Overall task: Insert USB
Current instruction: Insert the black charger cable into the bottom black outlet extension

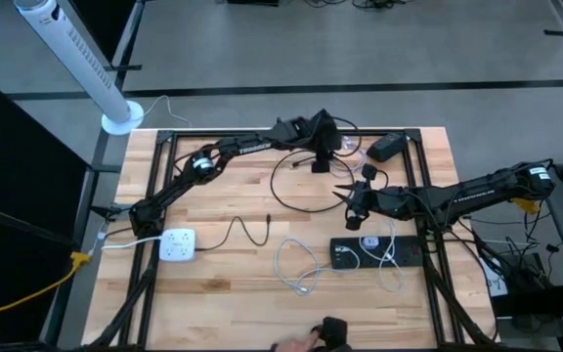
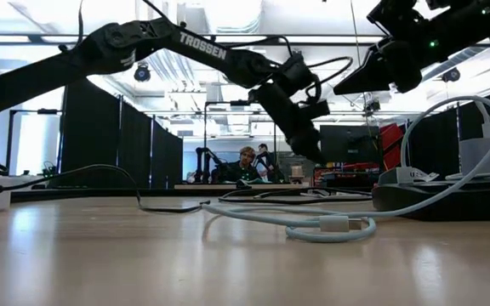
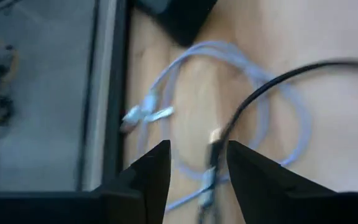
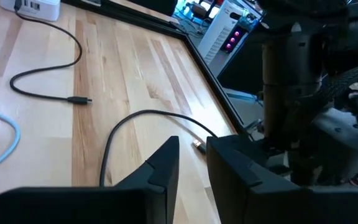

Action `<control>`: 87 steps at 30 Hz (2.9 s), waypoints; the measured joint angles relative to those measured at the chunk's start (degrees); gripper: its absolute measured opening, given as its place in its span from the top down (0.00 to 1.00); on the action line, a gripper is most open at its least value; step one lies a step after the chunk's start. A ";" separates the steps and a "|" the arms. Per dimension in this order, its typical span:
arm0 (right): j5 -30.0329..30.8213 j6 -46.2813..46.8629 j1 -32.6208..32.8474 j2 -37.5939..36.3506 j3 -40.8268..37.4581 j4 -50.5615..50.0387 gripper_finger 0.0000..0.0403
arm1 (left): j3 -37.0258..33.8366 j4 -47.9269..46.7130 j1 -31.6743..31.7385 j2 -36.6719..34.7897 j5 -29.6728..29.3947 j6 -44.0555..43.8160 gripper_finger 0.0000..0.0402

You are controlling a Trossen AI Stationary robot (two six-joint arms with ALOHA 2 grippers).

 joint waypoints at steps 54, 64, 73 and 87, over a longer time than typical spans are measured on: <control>-36.95 -4.56 -8.39 10.49 18.82 -14.55 1.00 | -63.82 -8.91 -46.66 -56.84 -47.54 -71.26 0.84; -39.25 -1.55 -6.50 -1.67 18.87 -8.14 1.00 | -92.65 55.41 -44.32 -54.35 -43.03 -46.94 0.79; -38.77 -0.57 -6.51 -1.44 18.88 -7.34 1.00 | -97.48 66.95 -37.79 -48.11 -17.94 -43.04 0.67; -38.74 -0.52 -6.51 0.59 18.88 -7.96 1.00 | -78.05 50.68 -36.50 -31.67 -15.12 -32.37 0.48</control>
